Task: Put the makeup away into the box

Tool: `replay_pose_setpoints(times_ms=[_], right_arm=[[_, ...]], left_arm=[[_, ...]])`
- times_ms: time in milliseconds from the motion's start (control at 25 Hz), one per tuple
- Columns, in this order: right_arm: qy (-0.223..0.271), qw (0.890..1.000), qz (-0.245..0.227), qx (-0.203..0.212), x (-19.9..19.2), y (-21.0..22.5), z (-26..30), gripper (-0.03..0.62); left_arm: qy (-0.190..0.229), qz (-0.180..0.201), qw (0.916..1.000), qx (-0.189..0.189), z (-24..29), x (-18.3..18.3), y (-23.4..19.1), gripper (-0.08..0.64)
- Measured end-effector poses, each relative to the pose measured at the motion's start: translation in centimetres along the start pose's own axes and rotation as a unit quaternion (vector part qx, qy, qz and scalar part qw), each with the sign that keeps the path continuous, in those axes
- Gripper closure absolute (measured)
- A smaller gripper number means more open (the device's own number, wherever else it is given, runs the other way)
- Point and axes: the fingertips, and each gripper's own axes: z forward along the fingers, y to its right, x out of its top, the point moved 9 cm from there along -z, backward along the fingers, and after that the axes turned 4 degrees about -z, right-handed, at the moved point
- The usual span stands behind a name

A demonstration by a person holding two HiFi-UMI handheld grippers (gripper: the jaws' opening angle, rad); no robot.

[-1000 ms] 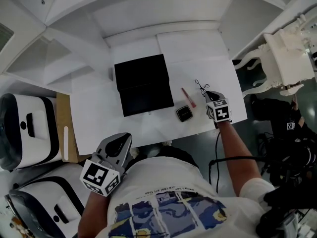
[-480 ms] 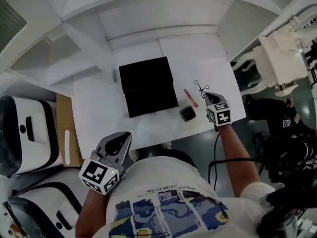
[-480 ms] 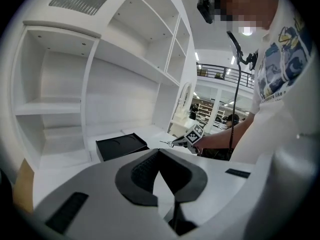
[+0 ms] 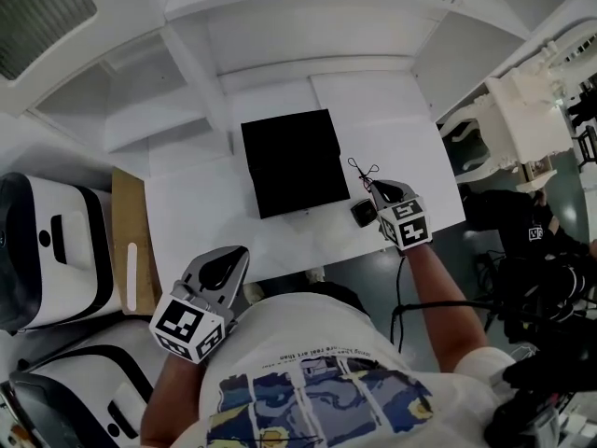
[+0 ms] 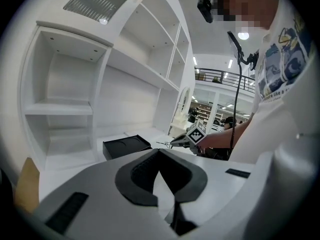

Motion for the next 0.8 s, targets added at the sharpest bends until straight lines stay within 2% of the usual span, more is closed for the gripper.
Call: replay_pose_setpoints(times_ms=[600,800], right_arm=[[-0.024,0.995,-0.067,0.063,4.9,-10.2,4.3,0.565],[-0.034,0.995,-0.058,0.067,5.7,-12.4,6.8,0.564]], left_arm=[[0.021,-0.02,0.9994,0.02,-6.4,-1.9,-2.9,0.546],[0.022,-0.024,0.9991,0.029,-8.2,-2.7,-4.0,0.546]])
